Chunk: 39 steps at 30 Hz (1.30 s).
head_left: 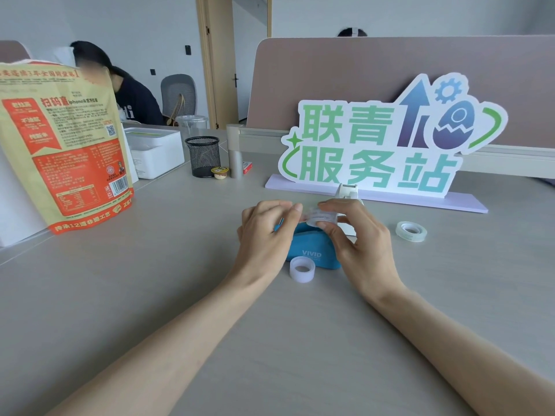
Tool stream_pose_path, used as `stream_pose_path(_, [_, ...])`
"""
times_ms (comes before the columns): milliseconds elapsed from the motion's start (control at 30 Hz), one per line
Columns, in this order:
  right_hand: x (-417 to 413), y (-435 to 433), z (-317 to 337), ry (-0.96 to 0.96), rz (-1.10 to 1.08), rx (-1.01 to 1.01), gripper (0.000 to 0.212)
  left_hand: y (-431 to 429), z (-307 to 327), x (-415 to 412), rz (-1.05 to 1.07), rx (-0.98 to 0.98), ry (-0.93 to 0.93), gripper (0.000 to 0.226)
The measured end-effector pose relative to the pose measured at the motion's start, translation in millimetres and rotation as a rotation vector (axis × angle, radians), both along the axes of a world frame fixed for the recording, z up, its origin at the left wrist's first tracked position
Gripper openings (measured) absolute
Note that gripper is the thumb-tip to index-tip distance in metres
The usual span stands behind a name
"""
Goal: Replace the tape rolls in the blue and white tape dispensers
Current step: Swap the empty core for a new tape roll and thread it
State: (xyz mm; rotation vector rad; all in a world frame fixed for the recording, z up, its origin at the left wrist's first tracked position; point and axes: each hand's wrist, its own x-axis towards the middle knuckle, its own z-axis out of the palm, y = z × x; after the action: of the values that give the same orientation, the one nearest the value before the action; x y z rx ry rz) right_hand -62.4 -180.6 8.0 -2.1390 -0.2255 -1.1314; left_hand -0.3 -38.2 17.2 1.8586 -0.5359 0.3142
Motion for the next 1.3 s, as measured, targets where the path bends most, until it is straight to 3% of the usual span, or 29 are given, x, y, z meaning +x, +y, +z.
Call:
stream_pose_path(333, [3, -2, -1, -0.004, -0.008, -0.062, 0.012, 0, -4, 6, -0.020, -0.051, -0.017, 0.020])
stream_pose_path(567, [5, -4, -2, 0.016, -0.008, -0.080, 0.022, 0, -8, 11, -0.001, -0.006, -0.028, 0.009])
stream_pose_path(1033, [3, -1, 0, 0.082, -0.061, -0.025, 0.025, 2, -11, 7, -0.021, 0.061, -0.034, 0.010])
stream_pose_path(1300, [1, 1, 1, 0.001, -0.105, 0.021, 0.026, 3, -11, 8, -0.010, 0.070, -0.050, 0.009])
